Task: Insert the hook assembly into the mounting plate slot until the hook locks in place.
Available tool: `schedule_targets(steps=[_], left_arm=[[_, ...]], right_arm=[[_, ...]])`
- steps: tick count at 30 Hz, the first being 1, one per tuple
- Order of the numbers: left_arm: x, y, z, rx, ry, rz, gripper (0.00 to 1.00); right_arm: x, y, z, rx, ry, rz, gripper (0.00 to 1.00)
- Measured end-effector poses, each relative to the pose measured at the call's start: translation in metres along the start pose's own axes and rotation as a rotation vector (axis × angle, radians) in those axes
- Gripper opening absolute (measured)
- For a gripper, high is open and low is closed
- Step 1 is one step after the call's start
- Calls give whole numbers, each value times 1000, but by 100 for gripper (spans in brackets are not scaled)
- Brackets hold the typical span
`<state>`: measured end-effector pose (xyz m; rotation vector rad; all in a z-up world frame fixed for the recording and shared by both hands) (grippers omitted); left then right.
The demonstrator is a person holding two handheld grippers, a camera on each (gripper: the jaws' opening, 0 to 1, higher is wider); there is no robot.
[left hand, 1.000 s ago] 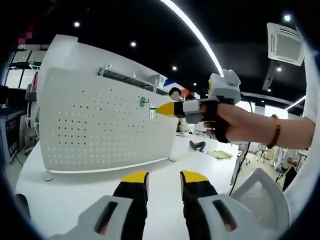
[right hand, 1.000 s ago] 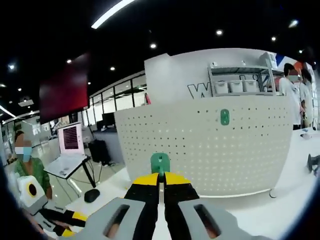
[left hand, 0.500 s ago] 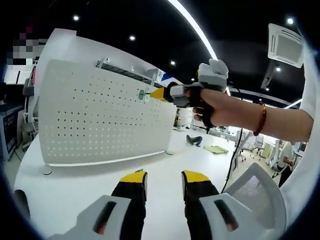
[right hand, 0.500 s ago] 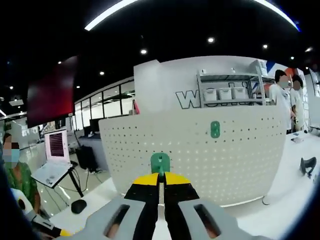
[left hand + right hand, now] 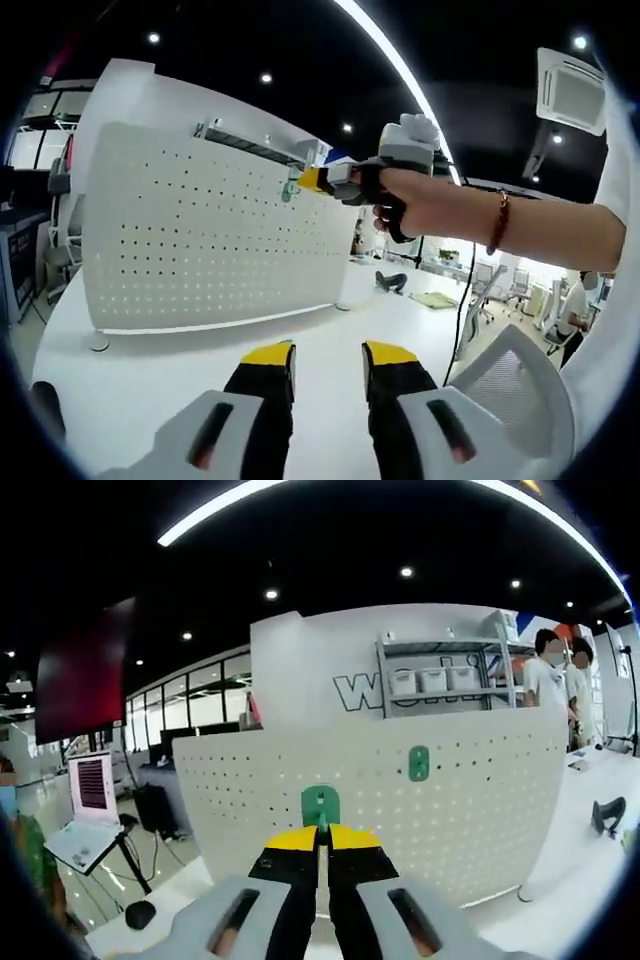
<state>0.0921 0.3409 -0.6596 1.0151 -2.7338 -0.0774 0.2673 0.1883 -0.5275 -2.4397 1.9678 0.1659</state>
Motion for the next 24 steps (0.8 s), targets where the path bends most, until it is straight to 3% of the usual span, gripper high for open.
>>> schedule_targets(steps=[7,24], left_arm=[[-2,0,3,-13,15,0,27],[5,-3,13,-67,-18,42,40]], right_arm=[[6,-11,-12,23,17,38,1],[26,-40,-22,40,16,113,1]])
Point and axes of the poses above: the point that each gripper's makers call its tool centre point, and the gripper's own axes: y roughly backward along the fingers, x roughly to its right, z roughly out of its underside, the point moved 3 cm from there along y, roughly backward along the fingers, and after that the axes turned 2 degrees about -x, right-handed, at the moved point
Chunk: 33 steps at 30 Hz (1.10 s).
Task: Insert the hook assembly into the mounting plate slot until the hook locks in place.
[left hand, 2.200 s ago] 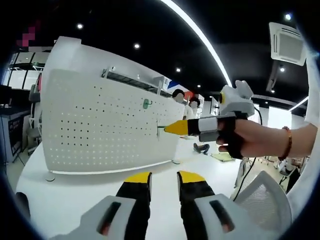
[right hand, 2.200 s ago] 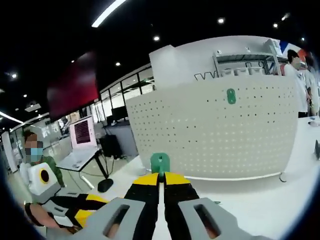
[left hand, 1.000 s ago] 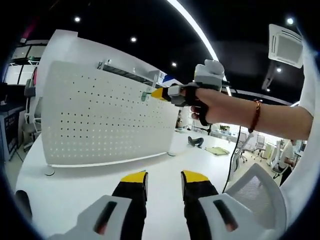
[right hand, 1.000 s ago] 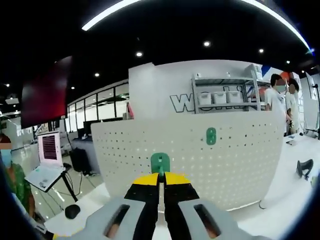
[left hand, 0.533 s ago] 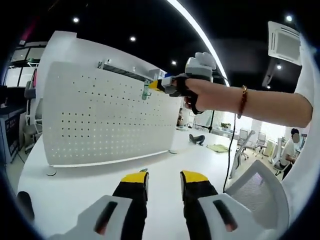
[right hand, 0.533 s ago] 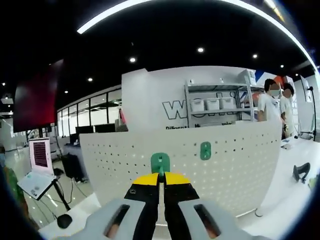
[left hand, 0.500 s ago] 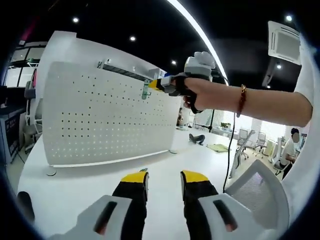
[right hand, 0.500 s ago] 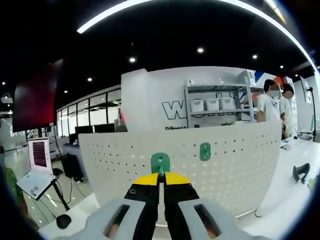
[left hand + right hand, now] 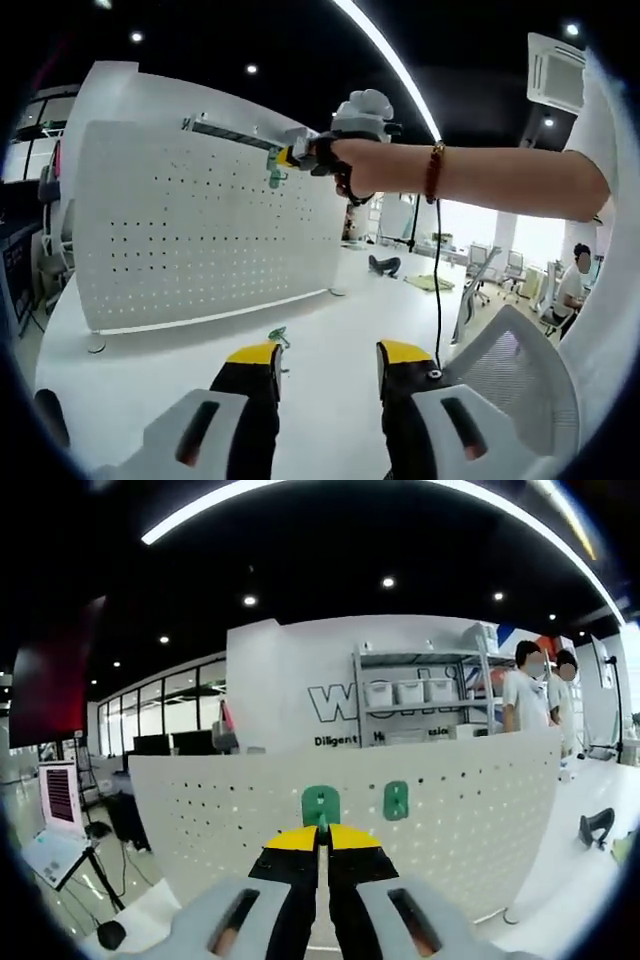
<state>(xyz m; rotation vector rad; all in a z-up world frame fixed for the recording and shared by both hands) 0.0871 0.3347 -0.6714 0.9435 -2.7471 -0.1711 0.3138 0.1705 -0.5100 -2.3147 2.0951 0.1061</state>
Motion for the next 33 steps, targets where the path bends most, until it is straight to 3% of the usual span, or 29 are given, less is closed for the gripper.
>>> schedule_targets(steps=[19,33], left_arm=[[-9,1,5,-16,31,-9,43],[-12,2,4,-18,41,-16,43]], right_arm=[[11,-36,-4,2,22,46,1],[21,-56,5,-39,24,71,1]])
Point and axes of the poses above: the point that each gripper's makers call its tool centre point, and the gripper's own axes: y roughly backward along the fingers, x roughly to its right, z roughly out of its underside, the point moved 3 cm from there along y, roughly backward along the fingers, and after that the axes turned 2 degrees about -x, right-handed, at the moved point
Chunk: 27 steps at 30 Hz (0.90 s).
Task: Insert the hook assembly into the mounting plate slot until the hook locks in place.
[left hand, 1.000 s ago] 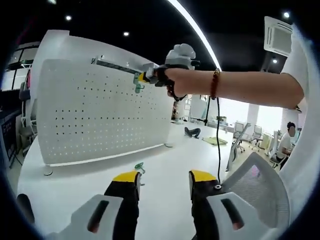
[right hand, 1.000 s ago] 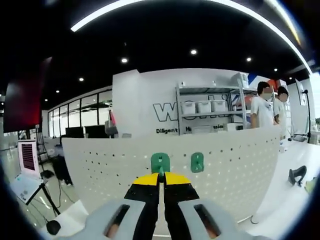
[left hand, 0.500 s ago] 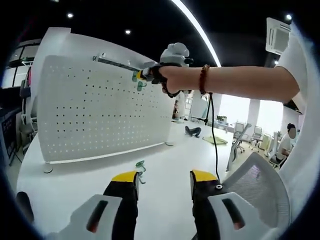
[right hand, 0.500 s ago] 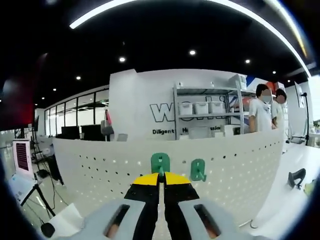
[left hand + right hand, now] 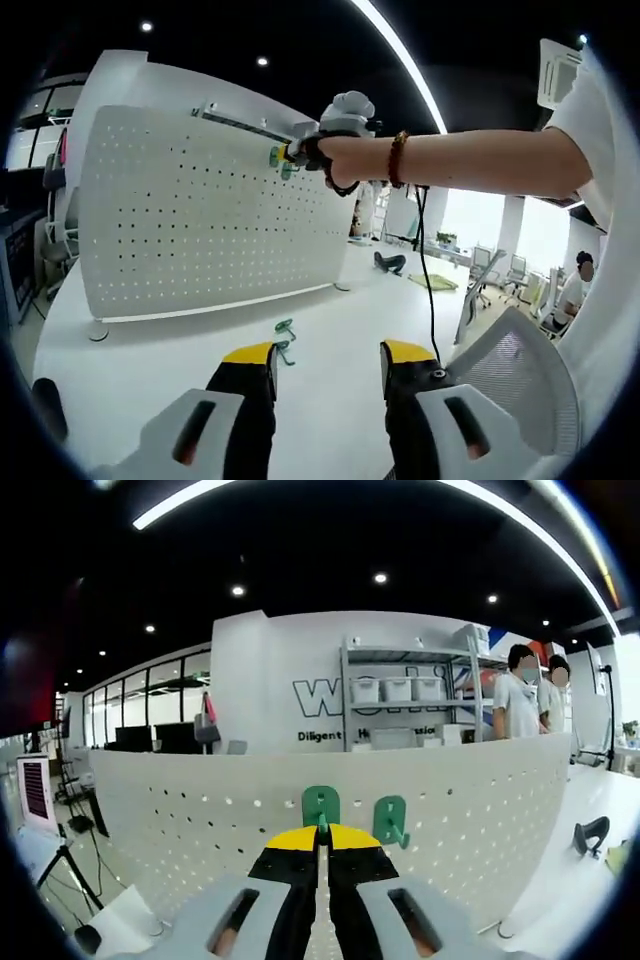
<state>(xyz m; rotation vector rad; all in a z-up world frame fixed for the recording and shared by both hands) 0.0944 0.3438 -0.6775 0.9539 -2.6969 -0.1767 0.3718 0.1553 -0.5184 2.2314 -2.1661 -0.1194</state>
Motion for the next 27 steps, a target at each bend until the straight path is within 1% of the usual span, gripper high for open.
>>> schedule_targets(steps=[1,3,5,9,17,20,22,24,27], left_arm=[[0,0,0,1,0,2,43],[-1,-1,1,-2,0,5,43],[-1,-1,2,-9,2,4,43],[-1,-2,0,-2,1,9,44],[-3,-3,1,-5,1,16,44],[-2,-3,1,-9,-1,17,44],[-3,-3,1,-10,0,17,44],[-3,-3,1,-9,1,17,44],[-4,-2,1,-8,0,13,44]], right_arm=[[-1,-1,0,-4,-11,-7,1],[-2,-1,2,-6,8,-3,1],[-3,-2,2,-8,6,-7,1],[-3,-7,1,-8,1,-5,1],[-2,-9,12,-48,-8,-4,1],[-2,-11,9,-40,-17,-3,1],[-1,-12,11,-49,-5,4,1],[-1,-12,14,-55,-18,2,1],[-1,-13,15,-52,3,4,1]])
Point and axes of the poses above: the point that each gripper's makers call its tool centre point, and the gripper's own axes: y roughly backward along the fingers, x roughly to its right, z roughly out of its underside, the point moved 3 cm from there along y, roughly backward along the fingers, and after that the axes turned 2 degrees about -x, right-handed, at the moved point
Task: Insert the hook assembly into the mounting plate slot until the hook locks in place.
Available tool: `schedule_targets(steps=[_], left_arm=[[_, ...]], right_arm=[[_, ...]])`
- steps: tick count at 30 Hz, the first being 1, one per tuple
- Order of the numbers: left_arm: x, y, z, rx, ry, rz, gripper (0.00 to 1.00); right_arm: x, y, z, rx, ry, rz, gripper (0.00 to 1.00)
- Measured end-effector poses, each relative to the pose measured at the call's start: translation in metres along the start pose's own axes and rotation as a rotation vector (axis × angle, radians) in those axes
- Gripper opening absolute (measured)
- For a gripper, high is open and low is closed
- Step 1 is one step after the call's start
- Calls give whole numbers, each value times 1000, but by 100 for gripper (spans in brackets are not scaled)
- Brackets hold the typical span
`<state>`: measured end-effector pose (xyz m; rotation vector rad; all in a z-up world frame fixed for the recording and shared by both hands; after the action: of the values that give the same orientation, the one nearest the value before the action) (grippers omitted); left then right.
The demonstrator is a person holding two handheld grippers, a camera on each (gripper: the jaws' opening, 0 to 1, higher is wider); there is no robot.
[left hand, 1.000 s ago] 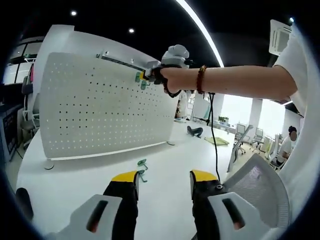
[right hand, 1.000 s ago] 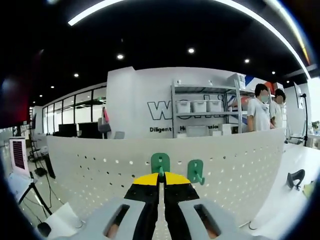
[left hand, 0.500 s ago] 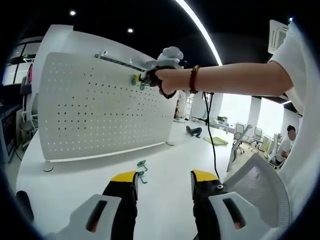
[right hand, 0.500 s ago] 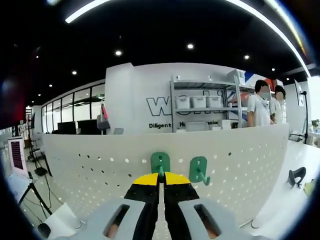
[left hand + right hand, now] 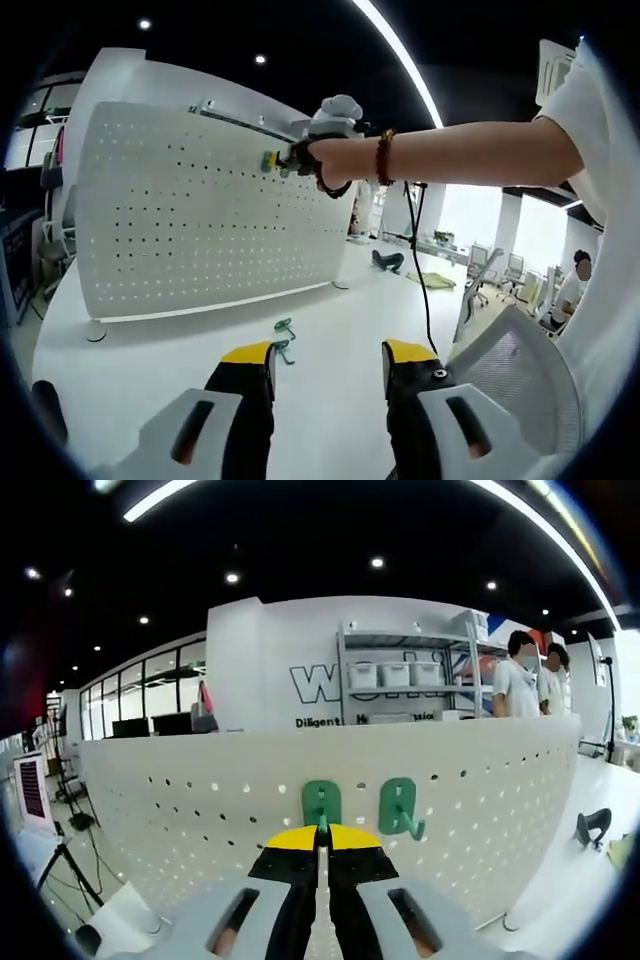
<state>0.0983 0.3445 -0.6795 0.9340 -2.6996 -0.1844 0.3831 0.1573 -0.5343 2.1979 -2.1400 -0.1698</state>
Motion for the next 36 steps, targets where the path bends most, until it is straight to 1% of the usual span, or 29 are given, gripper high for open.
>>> schedule_targets(steps=[2,8,15,17,20,22,25,27,36], left_arm=[[0,0,0,0,3,-1,44],[0,1,0,-2,2,-5,44],[2,1,-2,0,-2,-3,45],[3,2,-2,-2,-4,-4,45],[6,2,-2,-5,-7,-4,45],[7,3,-2,-6,-10,-6,45],[10,4,-1,-10,-13,-8,45],[12,4,1,-21,-13,-7,45],[23,3,-1,-32,-29,1,45]], right_arm=[[-1,0,0,0,-9,-1,1],[-1,-2,1,-1,-1,-13,1],[-2,-1,11,-49,9,-42,2],[-4,0,14,-52,-3,-59,3],[-4,3,16,-57,2,-62,7],[-4,6,17,-55,-2,-72,8],[-8,9,19,-56,-10,-105,8],[-7,12,22,-65,-16,-102,10],[-9,25,34,-79,-19,-142,10]])
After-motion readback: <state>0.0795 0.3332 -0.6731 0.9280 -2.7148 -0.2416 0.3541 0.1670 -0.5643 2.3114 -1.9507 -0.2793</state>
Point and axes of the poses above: the point that each gripper's makers call its tool centre point, and the gripper's own axes: y roughly backward along the fingers, x roughly to its right, z roughly out of its underside, the point moved 3 cm from there along y, roughly backward along the fingers, and after that the axes turned 2 degrees about -x, right-handed, at the moved point
